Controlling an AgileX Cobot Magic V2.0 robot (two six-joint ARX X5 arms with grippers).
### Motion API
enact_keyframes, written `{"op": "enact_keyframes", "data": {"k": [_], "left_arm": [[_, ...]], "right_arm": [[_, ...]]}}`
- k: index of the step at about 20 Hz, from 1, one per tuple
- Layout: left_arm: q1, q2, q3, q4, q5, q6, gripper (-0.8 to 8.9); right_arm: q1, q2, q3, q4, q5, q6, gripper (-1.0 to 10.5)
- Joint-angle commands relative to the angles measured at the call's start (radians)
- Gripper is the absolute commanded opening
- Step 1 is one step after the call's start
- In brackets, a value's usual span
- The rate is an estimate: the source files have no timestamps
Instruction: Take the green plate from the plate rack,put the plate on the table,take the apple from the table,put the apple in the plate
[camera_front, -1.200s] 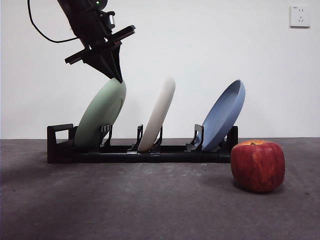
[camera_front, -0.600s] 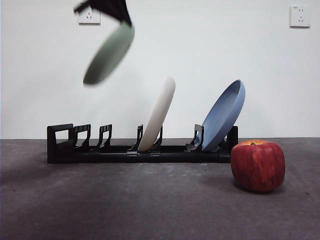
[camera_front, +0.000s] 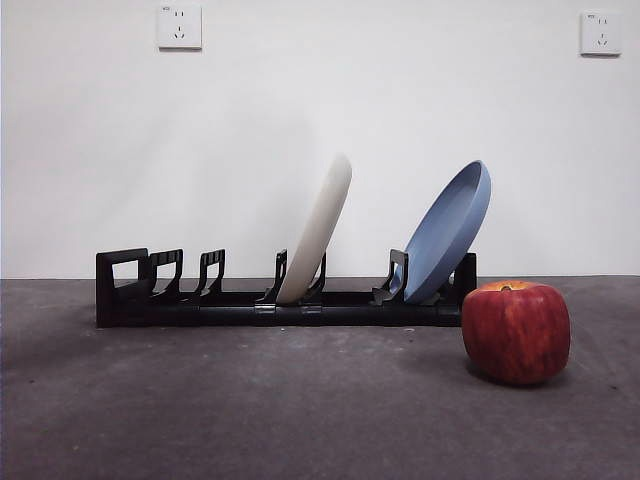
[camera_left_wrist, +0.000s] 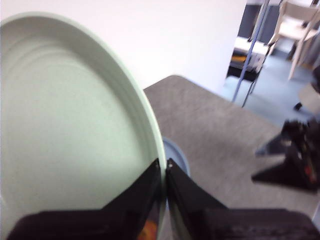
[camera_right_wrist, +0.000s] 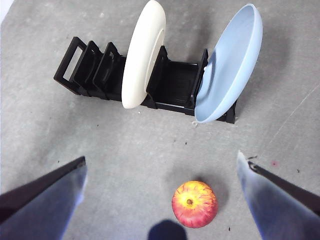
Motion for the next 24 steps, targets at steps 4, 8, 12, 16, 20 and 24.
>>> {"op": "enact_keyframes", "data": {"k": [4,8,12,16,20,24], "left_arm": [[-0.228,-0.334,-0.549,-0.005,-0.259,0.044,-0.09],[-0.375,-0.478,-0.918,-0.005,-0.391,-0.089,-0.09],[-0.459,-0.480,-1.195,0.053,-0.488,-0.180,-0.09],[-0.476,-0.420,-1.427,0.304,-0.494,-0.182,-0.09],[-0.474,-0.285,-1.503,0.447,-0.494,-0.162,-0.09],[-0.473,-0.127,-1.503,0.557,-0.492,-0.135,-0.09]], "right_arm": [[0.001,0.002,0.006,0.005,0.002,-0.008,5.0],[0.001,0.002,0.006,0.003,0.002,-0.008,5.0],[0.001,0.002,0.006,-0.008,0.002,-0.008,5.0],[0.001,0.002,0.006,-0.025,0.002,-0.007,5.0],[0.001,0.002,0.006,-0.047,0.003,-0.008,5.0],[0.001,0.002,0.006,-0.056,0.003,-0.008,5.0]]}}
